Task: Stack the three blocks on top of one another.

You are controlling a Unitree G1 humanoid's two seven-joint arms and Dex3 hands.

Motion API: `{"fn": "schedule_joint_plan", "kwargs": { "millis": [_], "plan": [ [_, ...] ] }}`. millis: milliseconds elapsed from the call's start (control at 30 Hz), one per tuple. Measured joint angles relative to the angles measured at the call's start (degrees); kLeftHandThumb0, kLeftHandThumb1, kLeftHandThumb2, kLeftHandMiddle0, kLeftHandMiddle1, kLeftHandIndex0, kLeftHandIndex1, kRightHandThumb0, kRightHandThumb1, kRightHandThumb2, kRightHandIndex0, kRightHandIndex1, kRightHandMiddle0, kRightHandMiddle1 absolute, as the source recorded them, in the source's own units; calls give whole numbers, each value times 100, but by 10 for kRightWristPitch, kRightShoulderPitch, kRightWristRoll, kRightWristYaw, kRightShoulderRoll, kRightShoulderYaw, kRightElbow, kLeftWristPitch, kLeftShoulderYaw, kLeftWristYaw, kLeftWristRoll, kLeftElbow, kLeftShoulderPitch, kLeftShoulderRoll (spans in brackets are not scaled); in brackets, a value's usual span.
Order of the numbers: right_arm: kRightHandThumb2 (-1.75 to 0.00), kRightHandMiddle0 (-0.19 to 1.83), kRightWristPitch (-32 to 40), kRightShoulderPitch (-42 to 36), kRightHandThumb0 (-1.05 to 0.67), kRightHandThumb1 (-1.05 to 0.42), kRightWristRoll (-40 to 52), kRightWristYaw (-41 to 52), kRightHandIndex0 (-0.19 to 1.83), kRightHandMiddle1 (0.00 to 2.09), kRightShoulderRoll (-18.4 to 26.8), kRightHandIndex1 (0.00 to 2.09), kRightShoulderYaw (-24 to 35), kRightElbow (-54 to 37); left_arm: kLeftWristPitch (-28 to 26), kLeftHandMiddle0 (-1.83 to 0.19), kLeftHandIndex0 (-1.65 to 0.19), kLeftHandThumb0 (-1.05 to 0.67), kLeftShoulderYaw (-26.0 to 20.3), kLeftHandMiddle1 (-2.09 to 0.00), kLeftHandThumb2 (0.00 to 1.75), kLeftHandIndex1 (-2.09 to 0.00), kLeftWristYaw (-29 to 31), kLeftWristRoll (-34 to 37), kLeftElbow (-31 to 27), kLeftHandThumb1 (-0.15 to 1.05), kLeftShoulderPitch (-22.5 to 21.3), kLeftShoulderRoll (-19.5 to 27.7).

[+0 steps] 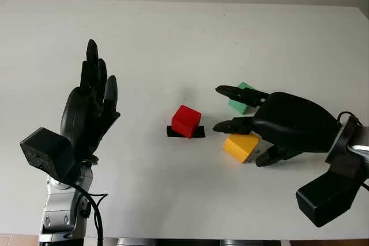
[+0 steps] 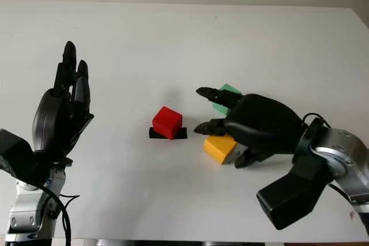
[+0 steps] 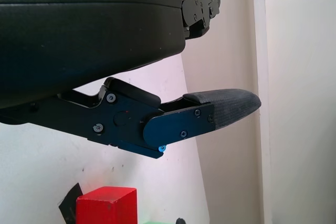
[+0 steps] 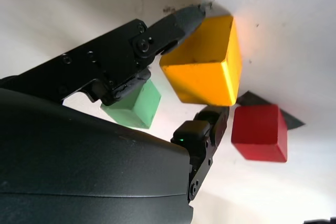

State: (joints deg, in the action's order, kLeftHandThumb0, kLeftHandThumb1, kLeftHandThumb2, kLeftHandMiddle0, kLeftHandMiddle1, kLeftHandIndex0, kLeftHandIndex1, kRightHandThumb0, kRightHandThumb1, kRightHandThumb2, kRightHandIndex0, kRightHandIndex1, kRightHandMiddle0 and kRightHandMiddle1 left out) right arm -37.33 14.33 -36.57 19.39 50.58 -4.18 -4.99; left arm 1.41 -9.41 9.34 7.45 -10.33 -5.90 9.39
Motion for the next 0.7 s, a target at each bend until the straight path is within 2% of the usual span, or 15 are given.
{"fn": "schedule_joint_plan", "kwargs": {
  "millis": [100,167,233,367,700],
  "plan": [
    [-7,78,-4,8,-35,-90,-2,-8,10,33,0,9,0,11,-1,19,19,-70,1,0,64,0,3,-1,0,105,0,5],
    [-6,68,-11,15,-35,-91,-1,-11,15,77,0,7,0,17,-1,19,19,-69,3,0,64,0,3,-3,0,105,0,6],
    [-5,62,-22,21,-35,-91,4,-17,19,98,0,8,0,25,-2,19,19,-68,5,0,64,0,2,-9,0,105,0,8],
    [-5,56,-39,29,-34,-91,9,-28,23,111,1,8,0,37,-2,19,19,-67,7,0,64,0,-2,-18,0,105,0,10],
    [-5,54,-31,51,-36,-92,87,14,26,113,3,7,4,49,-1,19,19,-67,9,0,59,0,-12,-24,0,105,0,9]
  ]
}}
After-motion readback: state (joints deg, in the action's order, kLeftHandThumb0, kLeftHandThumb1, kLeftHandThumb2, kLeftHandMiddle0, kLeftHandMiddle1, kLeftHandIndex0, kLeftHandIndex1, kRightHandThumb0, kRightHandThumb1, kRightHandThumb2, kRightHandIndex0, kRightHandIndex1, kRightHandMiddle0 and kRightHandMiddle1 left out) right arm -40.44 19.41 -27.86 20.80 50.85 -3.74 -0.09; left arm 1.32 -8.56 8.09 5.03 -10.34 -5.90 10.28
